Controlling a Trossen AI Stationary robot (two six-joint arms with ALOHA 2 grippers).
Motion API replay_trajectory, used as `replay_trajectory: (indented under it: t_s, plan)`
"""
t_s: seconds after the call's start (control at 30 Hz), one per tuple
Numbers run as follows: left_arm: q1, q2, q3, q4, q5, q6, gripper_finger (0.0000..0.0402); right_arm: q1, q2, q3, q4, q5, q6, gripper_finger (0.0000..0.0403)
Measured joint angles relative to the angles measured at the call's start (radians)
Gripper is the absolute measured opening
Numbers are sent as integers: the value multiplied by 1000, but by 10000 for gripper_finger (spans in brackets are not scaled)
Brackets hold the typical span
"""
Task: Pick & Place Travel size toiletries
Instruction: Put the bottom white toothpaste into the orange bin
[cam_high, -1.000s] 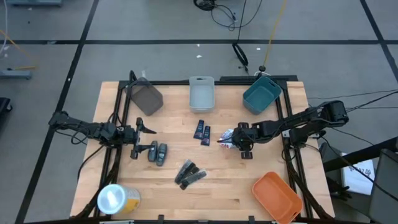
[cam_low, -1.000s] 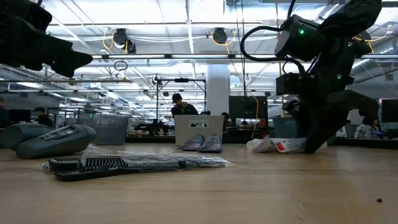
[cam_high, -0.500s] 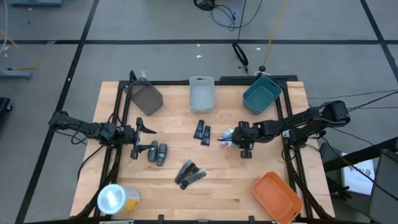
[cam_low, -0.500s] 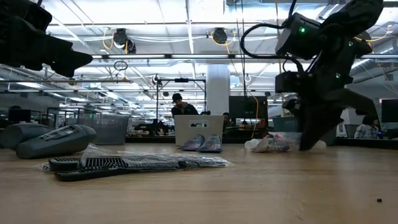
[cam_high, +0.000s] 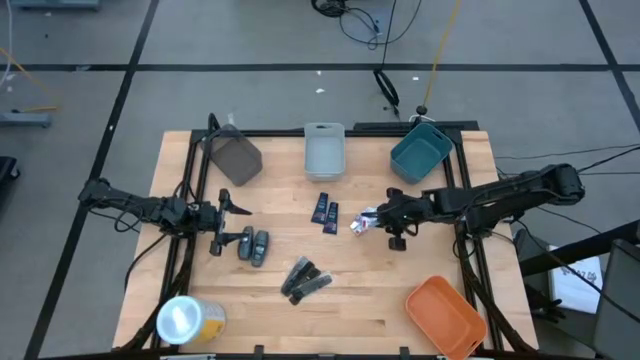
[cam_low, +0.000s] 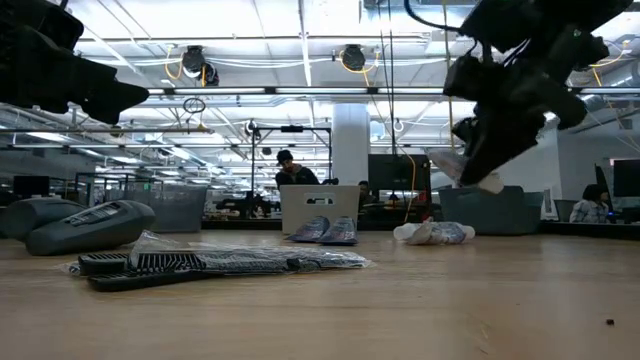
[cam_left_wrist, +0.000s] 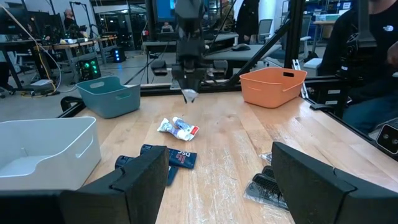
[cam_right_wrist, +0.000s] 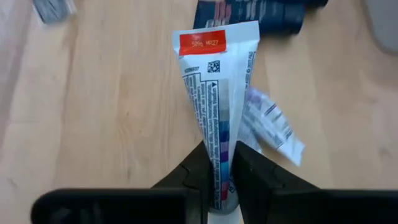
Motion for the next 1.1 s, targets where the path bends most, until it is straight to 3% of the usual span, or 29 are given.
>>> replay_trajectory:
  t_s: [0.27,0.5,0.9,0.97,1.1]
  plan:
    - [0,0,0,0,0,0,282,0,-95,1,-3,12,0,45]
    - [0,0,0,0,0,0,282,0,-169,1,-10,159,55,45]
    - [0,0,0,0,0,0,282,-11,-272,2,-13,157,105,45]
    - [0,0,0,0,0,0,282,-10,-297,2,-17,127,99,45]
    - [0,0,0,0,0,0,282,27,-337,2,-4,-88,67,45]
